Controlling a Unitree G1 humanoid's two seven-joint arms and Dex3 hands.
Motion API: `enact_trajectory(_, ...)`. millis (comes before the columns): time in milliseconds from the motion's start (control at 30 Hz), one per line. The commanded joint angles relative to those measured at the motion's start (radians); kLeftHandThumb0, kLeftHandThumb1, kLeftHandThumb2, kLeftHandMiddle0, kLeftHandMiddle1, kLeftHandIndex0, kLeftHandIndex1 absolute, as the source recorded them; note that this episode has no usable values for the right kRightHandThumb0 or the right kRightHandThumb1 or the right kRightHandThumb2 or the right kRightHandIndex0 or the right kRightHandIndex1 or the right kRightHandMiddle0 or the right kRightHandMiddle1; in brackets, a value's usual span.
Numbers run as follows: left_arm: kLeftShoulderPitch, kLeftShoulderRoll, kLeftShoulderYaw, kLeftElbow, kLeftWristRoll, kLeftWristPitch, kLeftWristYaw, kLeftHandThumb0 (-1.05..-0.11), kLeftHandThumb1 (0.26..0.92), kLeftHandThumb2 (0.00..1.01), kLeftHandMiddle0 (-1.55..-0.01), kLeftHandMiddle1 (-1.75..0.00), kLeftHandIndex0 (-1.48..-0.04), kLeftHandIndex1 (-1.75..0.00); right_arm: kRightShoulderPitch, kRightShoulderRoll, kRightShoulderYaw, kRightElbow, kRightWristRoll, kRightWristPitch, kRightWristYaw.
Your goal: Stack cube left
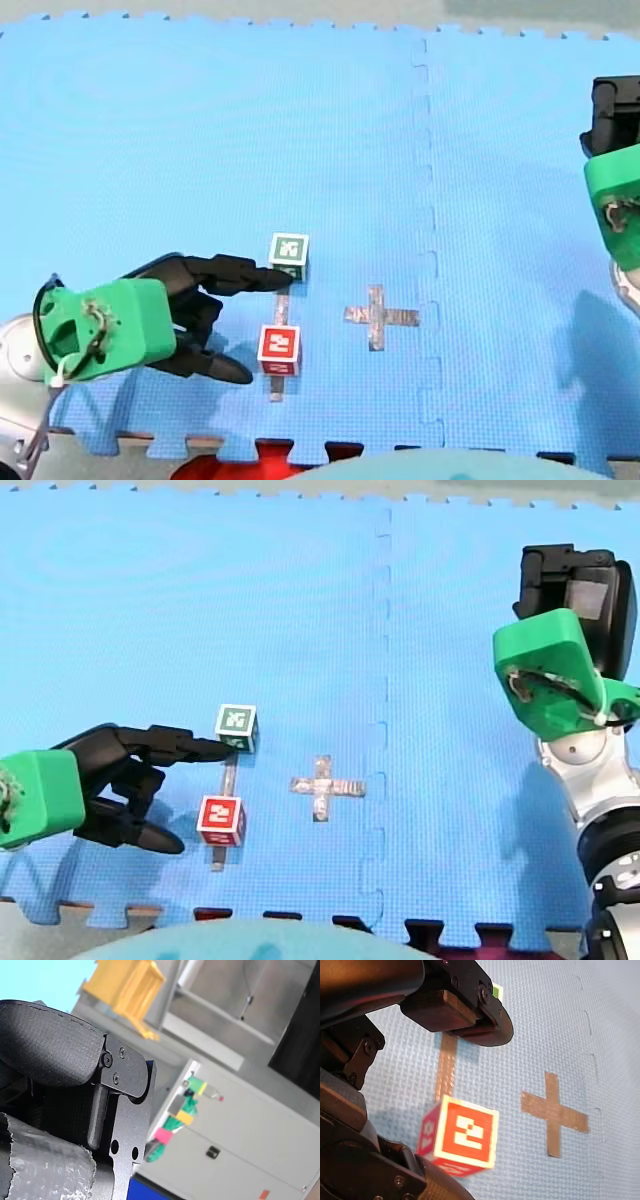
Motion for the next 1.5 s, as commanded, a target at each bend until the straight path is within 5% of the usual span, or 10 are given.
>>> enact_trajectory(0, 0.004, 0.009, -0.005, -0.012, 0.007, 0.001, 0.007, -0.919, 0.702, 0.01, -0.83, -1.75, -0.53, -0.01, 0.001, -0.005, 0.000, -0.005, -0.001, -0.003, -0.005)
enact_trajectory(600, 0.058, 0.027, -0.058, -0.183, 0.120, 0.079, 0.095, -0.878, 0.716, 0.01, -0.88, -1.75, -0.66, -0.05, 0.004, -0.008, 0.001, -0.011, 0.001, -0.022, -0.005)
enact_trajectory(800, 0.078, 0.013, -0.072, -0.211, 0.144, 0.069, 0.148, -0.783, 0.722, 0.00, -0.87, -1.75, -0.92, -0.14, 0.004, -0.009, 0.000, -0.013, 0.002, -0.026, -0.006)
enact_trajectory(933, 0.080, 0.013, -0.078, -0.221, 0.148, 0.071, 0.158, -0.772, 0.723, 0.00, -0.87, -1.75, -0.95, -0.14, 0.003, -0.012, -0.001, -0.016, 0.003, -0.027, -0.004)
enact_trajectory(1467, 0.036, 0.002, -0.132, -0.110, 0.222, 0.019, 0.257, -0.750, 0.718, 0.00, -0.87, -1.75, -0.93, -0.07, -0.001, -0.018, -0.004, -0.030, 0.004, -0.031, -0.001)
